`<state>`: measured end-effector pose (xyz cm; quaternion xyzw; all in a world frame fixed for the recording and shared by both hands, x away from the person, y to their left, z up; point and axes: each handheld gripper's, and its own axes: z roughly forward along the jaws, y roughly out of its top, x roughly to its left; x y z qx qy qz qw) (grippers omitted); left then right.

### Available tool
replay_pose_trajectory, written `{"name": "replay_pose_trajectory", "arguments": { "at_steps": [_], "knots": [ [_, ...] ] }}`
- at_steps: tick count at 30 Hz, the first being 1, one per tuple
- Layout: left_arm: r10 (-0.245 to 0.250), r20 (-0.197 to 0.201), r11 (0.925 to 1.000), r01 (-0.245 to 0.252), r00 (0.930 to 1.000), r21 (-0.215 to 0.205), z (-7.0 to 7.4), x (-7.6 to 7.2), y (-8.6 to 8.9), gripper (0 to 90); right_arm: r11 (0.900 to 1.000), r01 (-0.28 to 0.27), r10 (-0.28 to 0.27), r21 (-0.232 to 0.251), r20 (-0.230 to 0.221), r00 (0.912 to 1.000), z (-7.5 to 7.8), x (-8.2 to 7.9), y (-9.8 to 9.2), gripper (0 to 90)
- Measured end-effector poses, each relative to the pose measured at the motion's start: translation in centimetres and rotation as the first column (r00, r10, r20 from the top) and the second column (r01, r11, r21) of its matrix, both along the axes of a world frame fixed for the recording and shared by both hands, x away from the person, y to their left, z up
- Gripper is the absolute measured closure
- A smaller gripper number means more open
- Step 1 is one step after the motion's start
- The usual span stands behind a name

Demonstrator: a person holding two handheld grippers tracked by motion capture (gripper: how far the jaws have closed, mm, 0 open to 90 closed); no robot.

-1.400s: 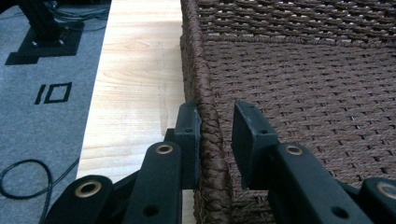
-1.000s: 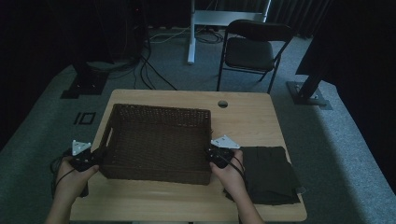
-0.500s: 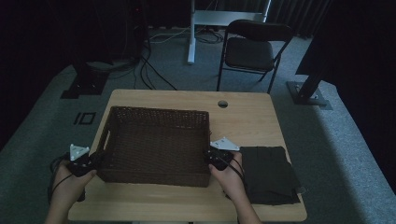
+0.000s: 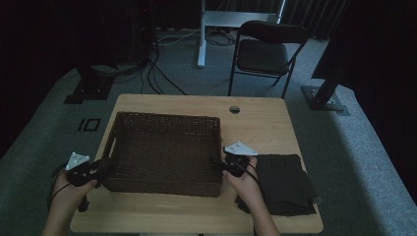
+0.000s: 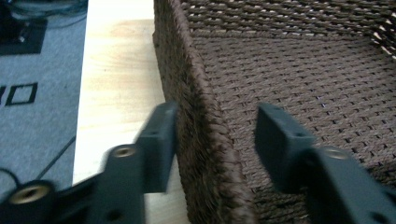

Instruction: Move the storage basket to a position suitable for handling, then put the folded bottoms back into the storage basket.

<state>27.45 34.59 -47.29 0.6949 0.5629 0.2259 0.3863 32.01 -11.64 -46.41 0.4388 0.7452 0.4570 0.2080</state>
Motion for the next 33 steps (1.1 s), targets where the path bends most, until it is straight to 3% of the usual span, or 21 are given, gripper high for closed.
{"name": "replay_pose_trajectory", "arguments": {
  "at_steps": [2, 4, 8, 9, 11, 14, 21, 26, 33],
  "knots": [
    [-0.021, -0.002, 0.9997, 0.021, 0.9998, -0.011, 0.0, 0.1, 0.1, 38.2, 1.000, -0.013, 0.013, 0.009, -0.010, 0.9999, 0.2, 0.1, -0.1, 35.4],
    [-0.013, -0.016, 0.9999, 0.013, 0.9998, -0.010, 0.2, 0.1, 0.1, 30.9, 1.000, 0.011, -0.012, 0.029, 0.008, 0.9999, 0.3, 0.1, 0.0, 28.2],
    [-0.007, 0.028, 0.9999, 0.007, 0.9996, -0.010, 1.0, 0.0, 0.3, 23.6, 0.999, 0.003, -0.004, 0.041, 0.024, 0.9997, 0.5, 0.0, 0.3, 23.6],
    [-0.011, 0.035, 0.9999, 0.011, 0.9993, -0.006, 1.3, 0.0, 0.3, 19.0, 0.998, -0.035, 0.035, 0.048, 0.019, 0.9992, 0.5, 0.0, 0.3, 20.3],
    [-0.024, 0.040, 0.9997, 0.024, 0.9989, -0.004, 1.7, -0.1, 0.2, 18.5, 0.996, -0.084, 0.084, 0.040, 0.006, 0.9964, 0.5, 0.0, 0.4, 20.2],
    [-0.026, 0.047, 0.9997, 0.025, 0.9986, 0.003, 2.3, -0.2, 0.1, 18.5, 0.996, -0.087, 0.086, 0.018, 0.030, 0.9958, 0.6, 0.0, 0.5, 12.7],
    [-0.053, 0.071, 0.9983, 0.055, 0.9961, -0.020, 3.3, -0.4, -0.7, 18.5, 0.995, -0.103, 0.102, 0.015, 0.033, 0.9942, 0.8, -0.2, 0.3, 12.7],
    [-0.049, 0.092, 0.9982, 0.052, 0.9946, -0.030, 4.0, -0.1, -1.4, 18.5, 0.996, -0.091, 0.090, 0.024, 0.047, 0.9948, 1.4, -0.2, -0.2, 13.0],
    [-0.083, 0.098, 0.9957, 0.087, 0.9918, -0.034, 4.4, 0.2, -2.7, 18.5, 0.997, -0.072, 0.071, 0.017, 0.065, 0.9954, 2.1, -0.4, -1.3, 12.9]
  ]
}}
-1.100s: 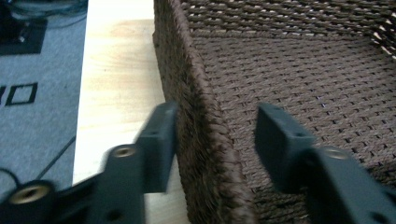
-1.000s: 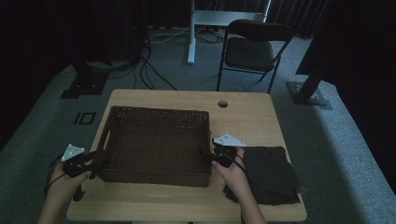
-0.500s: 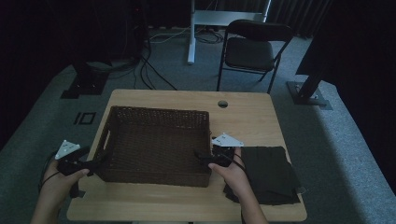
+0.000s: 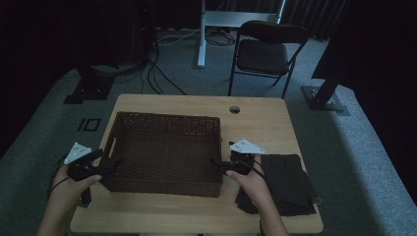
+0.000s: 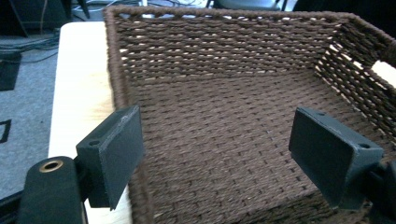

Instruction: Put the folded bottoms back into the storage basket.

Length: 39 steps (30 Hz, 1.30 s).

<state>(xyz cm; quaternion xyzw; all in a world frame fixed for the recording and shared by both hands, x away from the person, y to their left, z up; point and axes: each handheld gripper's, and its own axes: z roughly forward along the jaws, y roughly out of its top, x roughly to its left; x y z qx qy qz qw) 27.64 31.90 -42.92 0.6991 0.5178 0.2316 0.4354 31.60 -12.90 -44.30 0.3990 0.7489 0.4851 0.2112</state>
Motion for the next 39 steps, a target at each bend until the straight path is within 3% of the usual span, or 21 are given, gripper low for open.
{"name": "replay_pose_trajectory", "arguments": {
  "at_steps": [10, 17, 22, 39],
  "knots": [
    [-0.049, 0.015, 0.9985, 0.049, 0.9987, -0.023, 0.5, 0.3, -1.6, 18.5, 0.999, 0.033, -0.033, -0.003, 0.006, 0.9994, 0.5, -0.1, -1.6, 12.2],
    [-0.104, 0.020, 0.9936, 0.105, 0.9944, -0.042, 0.9, 0.7, -3.5, 18.5, 0.998, 0.061, -0.061, -0.003, 0.009, 0.9981, 0.8, -0.2, -2.9, 12.1],
    [-0.135, 0.036, 0.9893, 0.137, 0.9902, -0.050, 1.2, 1.1, -4.9, 18.5, 0.996, 0.085, -0.085, 0.000, 0.015, 0.9962, 1.1, -0.3, -3.7, 12.1],
    [-0.218, 0.026, 0.9744, 0.219, 0.9755, -0.048, 1.1, 2.0, -9.1, 18.5, 0.990, 0.144, -0.143, -0.013, 0.021, 0.9895, 1.3, -0.9, -7.4, 12.1]
  ]
}}
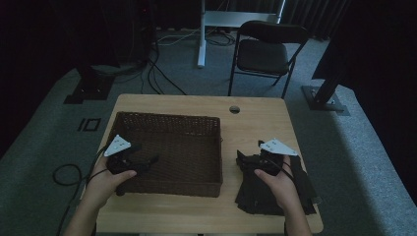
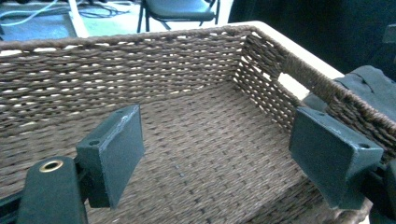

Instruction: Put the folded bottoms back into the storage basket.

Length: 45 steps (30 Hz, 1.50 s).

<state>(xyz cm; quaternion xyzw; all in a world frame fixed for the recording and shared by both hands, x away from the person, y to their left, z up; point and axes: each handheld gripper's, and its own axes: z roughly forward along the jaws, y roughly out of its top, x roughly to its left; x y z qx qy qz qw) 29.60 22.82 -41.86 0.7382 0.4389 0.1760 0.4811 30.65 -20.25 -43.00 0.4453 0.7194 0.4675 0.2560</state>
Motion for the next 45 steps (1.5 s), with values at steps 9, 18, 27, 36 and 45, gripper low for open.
{"name": "replay_pose_trajectory", "arguments": {
  "at_steps": [9, 18, 27, 36, 45],
  "knots": [
    [-0.051, 0.004, 0.9987, 0.051, 0.9987, 0.002, 0.1, 0.5, -2.6, 18.5, 1.000, 0.029, -0.029, -0.002, -0.005, 0.9996, -0.3, -0.3, -1.5, 12.1],
    [-0.115, 0.015, 0.9934, 0.115, 0.9933, -0.005, 0.2, 1.0, -6.2, 18.5, 0.998, 0.068, -0.068, -0.010, -0.009, 0.9977, -0.6, -0.8, -3.7, 12.1],
    [-0.173, 0.025, 0.9849, 0.173, 0.9846, -0.005, 0.0, 1.2, -9.3, 18.5, 0.994, 0.106, -0.107, -0.026, -0.022, 0.9941, -1.1, -1.3, -5.8, 12.1],
    [-0.245, 0.029, 0.9693, 0.246, 0.9690, -0.008, 0.2, 1.2, -12.8, 18.5, 0.990, 0.140, -0.140, -0.026, -0.031, 0.9896, -1.6, -1.8, -7.9, 12.1],
    [-0.319, 0.029, 0.9476, 0.319, 0.9475, -0.015, 0.4, 1.0, -17.0, 18.5, 0.987, 0.157, -0.159, -0.036, -0.044, 0.9864, -2.2, -2.1, -9.5, 12.1]
  ]
}}
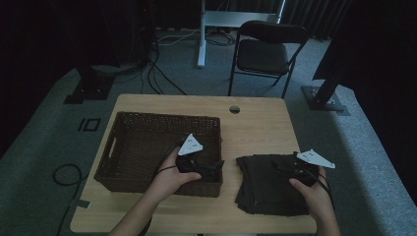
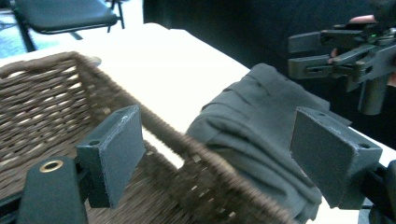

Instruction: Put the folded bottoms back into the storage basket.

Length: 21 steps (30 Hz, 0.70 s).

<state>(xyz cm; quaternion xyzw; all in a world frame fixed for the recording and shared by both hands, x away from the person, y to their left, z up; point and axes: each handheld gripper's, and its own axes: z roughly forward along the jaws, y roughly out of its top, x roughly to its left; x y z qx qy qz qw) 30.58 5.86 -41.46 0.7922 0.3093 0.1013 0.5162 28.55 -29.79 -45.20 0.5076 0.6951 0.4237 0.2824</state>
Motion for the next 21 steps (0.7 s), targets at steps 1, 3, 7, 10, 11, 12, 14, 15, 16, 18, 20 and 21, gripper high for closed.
{"name": "replay_pose_trajectory", "arguments": {
  "at_steps": [1, 3, 7, 10, 11, 12, 14, 15, 16, 18, 20, 21],
  "knots": [
    [0.000, 0.000, 1.0000, 0.000, 1.0000, 0.000, 0.0, 0.0, 0.0, 18.5, 1.000, 0.000, 0.000, 0.000, 0.000, 1.0000, 0.0, 0.0, 0.0, 12.1],
    [-0.018, 0.000, 0.9998, 0.018, 0.9998, -0.005, 0.1, -0.1, -1.0, 18.5, 1.000, 0.005, -0.005, 0.003, 0.000, 1.0000, -0.1, -0.1, -0.4, 12.1],
    [-0.044, 0.001, 0.9989, 0.044, 0.9990, -0.014, 0.1, -0.3, -3.0, 18.5, 1.000, 0.019, -0.019, 0.004, -0.002, 0.9998, -0.2, -0.2, -1.3, 12.1],
    [-0.074, 0.003, 0.9970, 0.074, 0.9973, -0.023, 0.1, -0.7, -5.1, 18.5, 0.999, 0.033, -0.033, 0.006, -0.004, 0.9995, -0.3, -0.4, -2.0, 12.1],
    [-0.074, 0.003, 0.9970, 0.074, 0.9973, -0.023, 0.1, -0.7, -5.1, 18.5, 0.999, 0.033, -0.033, 0.006, -0.004, 0.9995, -0.3, -0.4, -2.0, 12.1],
    [-0.088, -0.001, 0.9955, 0.088, 0.9961, -0.035, 0.0, -0.9, -6.2, 18.5, 0.999, 0.039, -0.039, 0.009, -0.005, 0.9992, -0.4, -0.4, -2.3, 12.1],
    [-0.096, -0.003, 0.9947, 0.095, 0.9954, -0.038, -0.1, -1.0, -6.9, 18.5, 0.999, 0.046, -0.046, 0.015, -0.007, 0.9989, -0.5, -0.5, -2.7, 12.1],
    [-0.101, -0.002, 0.9942, 0.101, 0.9949, -0.037, -0.2, -1.1, -7.2, 18.5, 0.999, 0.046, -0.046, 0.015, -0.007, 0.9989, -0.5, -0.5, -2.7, 12.1],
    [-0.110, -0.007, 0.9929, 0.109, 0.9939, -0.047, -0.3, -1.3, -8.2, 18.5, 0.999, 0.051, -0.051, 0.015, -0.008, 0.9987, -0.6, -0.5, -3.0, 12.1],
    [-0.112, -0.006, 0.9924, 0.111, 0.9937, -0.052, -0.5, -1.5, -8.8, 18.5, 0.998, 0.054, -0.054, 0.017, -0.009, 0.9985, -0.6, -0.5, -3.1, 12.1],
    [-0.116, -0.010, 0.9920, 0.115, 0.9932, -0.051, -0.8, -1.7, -9.7, 18.5, 0.998, 0.062, -0.062, 0.018, -0.011, 0.9980, -0.8, -0.6, -3.6, 12.1],
    [-0.115, -0.012, 0.9922, 0.115, 0.9932, -0.050, -0.9, -1.8, -10.0, 18.5, 0.998, 0.062, -0.062, 0.018, -0.011, 0.9980, -0.8, -0.6, -3.6, 12.1]
  ]
}}
